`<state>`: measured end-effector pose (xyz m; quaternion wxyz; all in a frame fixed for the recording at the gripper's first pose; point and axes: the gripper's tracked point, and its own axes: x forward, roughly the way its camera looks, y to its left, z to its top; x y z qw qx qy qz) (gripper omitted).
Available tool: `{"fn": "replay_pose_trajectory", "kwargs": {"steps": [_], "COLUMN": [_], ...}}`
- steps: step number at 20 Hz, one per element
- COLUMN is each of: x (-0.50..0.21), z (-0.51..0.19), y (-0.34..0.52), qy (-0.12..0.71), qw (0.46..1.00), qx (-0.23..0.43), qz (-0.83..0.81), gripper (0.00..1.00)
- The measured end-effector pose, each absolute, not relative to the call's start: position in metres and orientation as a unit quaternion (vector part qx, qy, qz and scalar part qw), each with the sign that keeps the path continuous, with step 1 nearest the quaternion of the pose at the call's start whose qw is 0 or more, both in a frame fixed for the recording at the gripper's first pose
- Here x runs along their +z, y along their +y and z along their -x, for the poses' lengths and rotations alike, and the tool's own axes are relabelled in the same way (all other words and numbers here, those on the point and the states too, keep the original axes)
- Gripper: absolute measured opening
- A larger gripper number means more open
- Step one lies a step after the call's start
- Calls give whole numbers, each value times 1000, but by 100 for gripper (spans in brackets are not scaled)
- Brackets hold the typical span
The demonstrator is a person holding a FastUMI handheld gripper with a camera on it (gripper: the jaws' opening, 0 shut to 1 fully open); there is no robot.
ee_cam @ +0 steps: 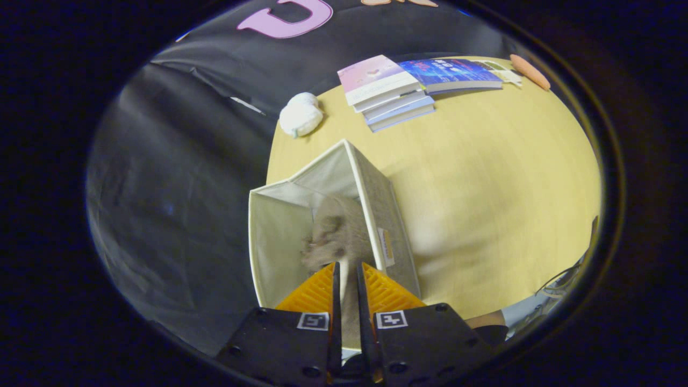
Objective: Open the storage box then place both shoes into the box .Put the left shoe in first, then the right shoe, with the right side of both shoes facing outward in a uniform manner.
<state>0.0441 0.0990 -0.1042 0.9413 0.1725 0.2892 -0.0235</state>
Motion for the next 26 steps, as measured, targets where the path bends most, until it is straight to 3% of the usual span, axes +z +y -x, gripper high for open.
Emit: {"fn": "replay_pose_trajectory", "kwargs": {"steps": [17,22,26], "x": [-87,-45,29], "z": [-51,-56,-41], "y": [96,63,20], "qy": [267,191,75], "qw": [944,966,987], "qx": [0,-29,-65], "qz": [-192,-173,-123], "gripper": [18,19,18]}}
